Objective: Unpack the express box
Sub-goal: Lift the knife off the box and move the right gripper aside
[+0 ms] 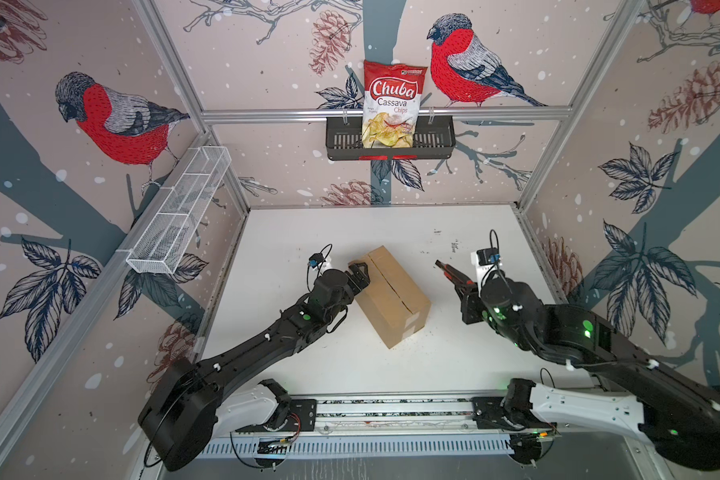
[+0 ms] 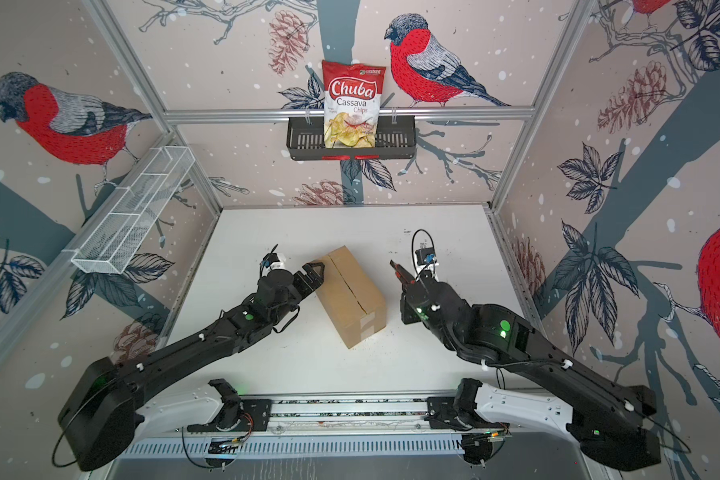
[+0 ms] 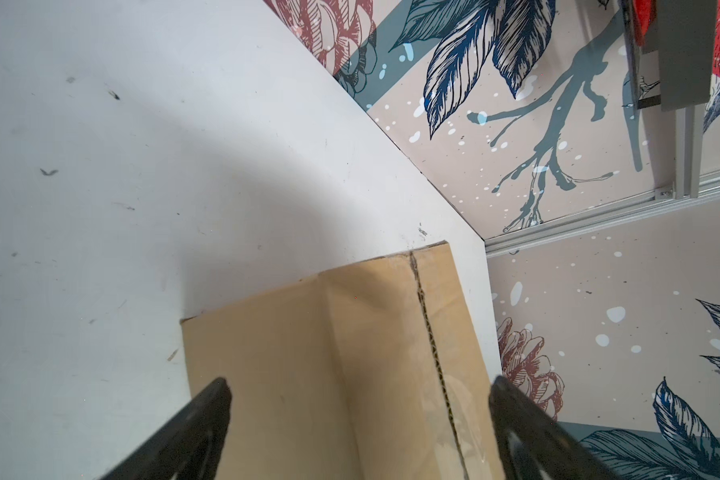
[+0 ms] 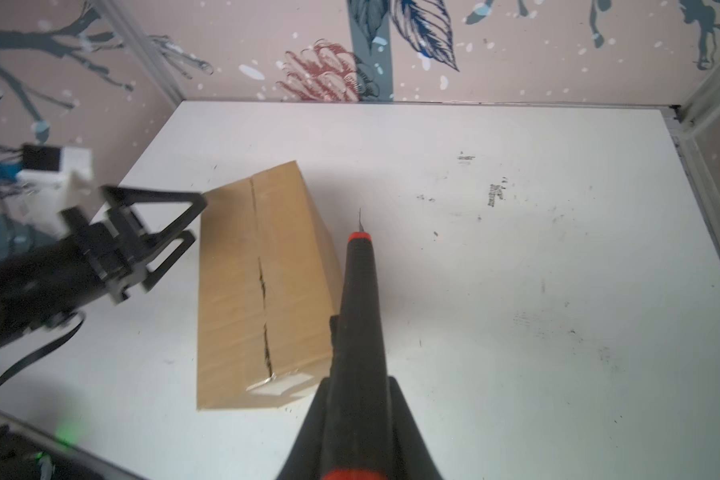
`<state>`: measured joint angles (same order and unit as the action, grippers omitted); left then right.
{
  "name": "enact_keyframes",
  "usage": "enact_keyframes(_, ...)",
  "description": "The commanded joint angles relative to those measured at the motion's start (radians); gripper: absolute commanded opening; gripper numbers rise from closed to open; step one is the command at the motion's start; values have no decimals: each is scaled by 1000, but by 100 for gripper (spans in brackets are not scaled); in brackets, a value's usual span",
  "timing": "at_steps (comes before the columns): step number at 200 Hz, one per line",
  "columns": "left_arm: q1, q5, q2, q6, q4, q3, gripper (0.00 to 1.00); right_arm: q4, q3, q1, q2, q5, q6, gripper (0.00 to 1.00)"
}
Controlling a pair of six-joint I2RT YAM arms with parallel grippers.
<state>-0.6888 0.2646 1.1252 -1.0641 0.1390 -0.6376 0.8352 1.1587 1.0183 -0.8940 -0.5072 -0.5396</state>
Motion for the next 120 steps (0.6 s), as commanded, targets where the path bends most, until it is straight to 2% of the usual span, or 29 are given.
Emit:
enact_keyframes(1,-2,47,-60,27,-128,-4,96,-224,-34,-146,-30,190,145,0)
enact_keyframes(25,-2,73,-131,32,-237,-7,96,-374,-89,-296,-84,321,188,0)
enact_keyframes(56,-2,96,-199,36,-318,2,96,-551,-143,-493,-143,543,168,0)
enact_keyframes(97,-2,97,-194,35,-376,15,93,-733,-202,-625,-249,739,149,0)
enact_keyframes(120,-2,100,-196,26,-367,24,93,-869,-263,-687,-318,875,95,0)
